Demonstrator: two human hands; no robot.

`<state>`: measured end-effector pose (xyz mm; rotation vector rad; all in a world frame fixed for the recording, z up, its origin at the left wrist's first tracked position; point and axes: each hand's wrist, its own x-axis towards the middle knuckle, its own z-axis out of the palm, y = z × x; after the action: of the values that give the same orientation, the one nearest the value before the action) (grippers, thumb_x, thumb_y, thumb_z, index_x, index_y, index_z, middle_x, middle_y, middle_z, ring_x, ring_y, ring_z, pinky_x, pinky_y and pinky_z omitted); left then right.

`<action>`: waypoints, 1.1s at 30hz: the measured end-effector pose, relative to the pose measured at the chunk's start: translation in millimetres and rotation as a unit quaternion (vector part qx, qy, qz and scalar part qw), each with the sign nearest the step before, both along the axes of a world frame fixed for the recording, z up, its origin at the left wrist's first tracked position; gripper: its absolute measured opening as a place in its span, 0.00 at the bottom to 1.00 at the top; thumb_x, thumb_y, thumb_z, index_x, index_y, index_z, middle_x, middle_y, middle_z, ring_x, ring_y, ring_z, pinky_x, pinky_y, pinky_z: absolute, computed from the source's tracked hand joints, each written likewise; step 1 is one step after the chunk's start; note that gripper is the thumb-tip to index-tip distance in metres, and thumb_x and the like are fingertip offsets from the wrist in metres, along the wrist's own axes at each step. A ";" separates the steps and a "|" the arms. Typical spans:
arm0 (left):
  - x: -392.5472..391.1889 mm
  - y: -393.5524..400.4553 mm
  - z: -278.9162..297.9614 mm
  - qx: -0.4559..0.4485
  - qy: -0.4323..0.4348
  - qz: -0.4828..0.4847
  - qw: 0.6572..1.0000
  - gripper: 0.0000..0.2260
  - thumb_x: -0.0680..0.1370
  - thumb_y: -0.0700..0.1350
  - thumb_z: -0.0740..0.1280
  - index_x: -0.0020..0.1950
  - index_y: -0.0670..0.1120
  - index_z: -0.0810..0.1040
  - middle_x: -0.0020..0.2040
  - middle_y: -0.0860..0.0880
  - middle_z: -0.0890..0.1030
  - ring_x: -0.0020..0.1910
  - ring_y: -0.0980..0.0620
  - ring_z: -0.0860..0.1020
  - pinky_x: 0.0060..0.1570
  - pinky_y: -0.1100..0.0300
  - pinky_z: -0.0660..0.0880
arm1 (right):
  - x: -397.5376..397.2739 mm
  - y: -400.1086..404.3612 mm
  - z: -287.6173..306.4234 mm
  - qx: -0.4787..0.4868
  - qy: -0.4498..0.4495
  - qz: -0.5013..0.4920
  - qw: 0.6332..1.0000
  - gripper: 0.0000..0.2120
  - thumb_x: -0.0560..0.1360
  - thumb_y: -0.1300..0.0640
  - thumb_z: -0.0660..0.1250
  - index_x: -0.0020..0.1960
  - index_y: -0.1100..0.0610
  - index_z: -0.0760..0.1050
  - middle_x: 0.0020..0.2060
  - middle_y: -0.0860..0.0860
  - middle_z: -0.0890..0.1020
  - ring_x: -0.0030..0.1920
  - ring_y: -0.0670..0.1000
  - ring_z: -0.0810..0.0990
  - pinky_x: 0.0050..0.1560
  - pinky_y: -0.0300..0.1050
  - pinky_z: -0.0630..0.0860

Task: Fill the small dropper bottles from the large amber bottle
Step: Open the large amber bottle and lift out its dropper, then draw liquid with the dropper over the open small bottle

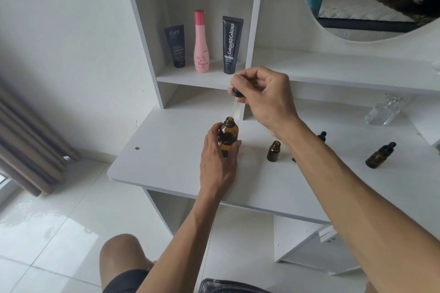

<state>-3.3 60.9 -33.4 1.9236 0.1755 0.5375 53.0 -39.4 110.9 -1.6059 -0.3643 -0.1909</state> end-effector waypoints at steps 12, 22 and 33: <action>1.8 0.6 -0.2 0.005 -0.001 0.000 1.000 0.21 0.80 0.48 0.70 0.71 0.55 0.67 0.63 0.55 0.78 0.54 0.66 0.76 0.48 0.76 0.70 | -3.7 -34.6 22.5 0.054 -0.011 -0.033 0.998 0.04 0.78 0.58 0.71 0.48 0.59 0.81 0.44 0.58 0.85 0.46 0.56 0.87 0.46 0.50 0.84; 0.8 -0.9 1.7 -0.010 0.001 0.004 1.000 0.25 0.79 0.46 0.72 0.74 0.54 0.67 0.58 0.57 0.78 0.55 0.52 0.82 0.46 0.79 0.70 | -10.3 -90.0 2.5 0.029 0.000 -0.101 0.994 0.07 0.78 0.58 0.70 0.47 0.62 0.80 0.42 0.57 0.84 0.42 0.55 0.87 0.47 0.52 0.84; 0.1 -1.6 1.8 -0.006 0.004 0.005 1.000 0.24 0.79 0.47 0.72 0.72 0.56 0.67 0.59 0.56 0.79 0.56 0.52 0.82 0.51 0.66 0.74 | -14.5 -94.7 -18.0 0.016 0.024 -0.103 0.994 0.05 0.78 0.58 0.71 0.45 0.59 0.81 0.40 0.54 0.85 0.41 0.54 0.87 0.49 0.51 0.84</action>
<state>-3.2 59.4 -31.6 1.9138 0.1936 0.5345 38.5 -134.0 92.8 -1.6132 -0.1574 -0.3131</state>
